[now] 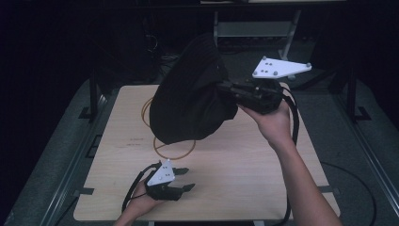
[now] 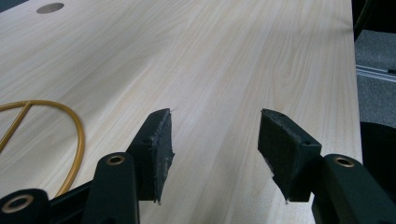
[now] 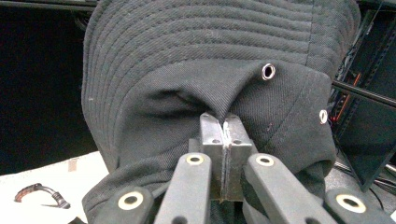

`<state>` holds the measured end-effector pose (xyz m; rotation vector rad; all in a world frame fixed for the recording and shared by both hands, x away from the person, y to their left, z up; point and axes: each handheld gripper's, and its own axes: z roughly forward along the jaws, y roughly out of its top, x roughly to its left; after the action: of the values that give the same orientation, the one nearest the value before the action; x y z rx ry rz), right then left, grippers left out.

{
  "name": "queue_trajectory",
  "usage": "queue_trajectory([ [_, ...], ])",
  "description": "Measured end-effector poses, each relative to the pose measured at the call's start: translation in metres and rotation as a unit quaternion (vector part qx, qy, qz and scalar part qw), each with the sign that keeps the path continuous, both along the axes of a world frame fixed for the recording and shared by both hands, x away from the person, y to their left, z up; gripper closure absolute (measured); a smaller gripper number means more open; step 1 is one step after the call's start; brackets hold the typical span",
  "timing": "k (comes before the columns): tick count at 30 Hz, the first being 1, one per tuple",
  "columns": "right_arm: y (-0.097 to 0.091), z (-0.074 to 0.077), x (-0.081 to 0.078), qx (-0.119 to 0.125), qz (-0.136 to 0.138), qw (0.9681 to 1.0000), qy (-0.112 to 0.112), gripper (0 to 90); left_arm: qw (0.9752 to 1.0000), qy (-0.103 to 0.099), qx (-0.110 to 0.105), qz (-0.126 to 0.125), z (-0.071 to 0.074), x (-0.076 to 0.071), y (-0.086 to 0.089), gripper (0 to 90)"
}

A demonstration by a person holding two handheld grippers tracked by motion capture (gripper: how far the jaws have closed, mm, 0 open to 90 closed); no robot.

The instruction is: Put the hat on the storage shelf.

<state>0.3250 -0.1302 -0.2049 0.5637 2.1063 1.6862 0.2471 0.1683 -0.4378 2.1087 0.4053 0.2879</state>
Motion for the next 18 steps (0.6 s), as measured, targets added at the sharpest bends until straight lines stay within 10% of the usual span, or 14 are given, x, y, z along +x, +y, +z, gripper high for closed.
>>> queue_trajectory([
  [18, 0.037, 0.023, 0.031, -0.025, 0.002, 0.9996, 0.011, 89.7, 1.0, -0.001, 0.001, -0.002, 0.0, 0.0, -0.001, 44.2],
])
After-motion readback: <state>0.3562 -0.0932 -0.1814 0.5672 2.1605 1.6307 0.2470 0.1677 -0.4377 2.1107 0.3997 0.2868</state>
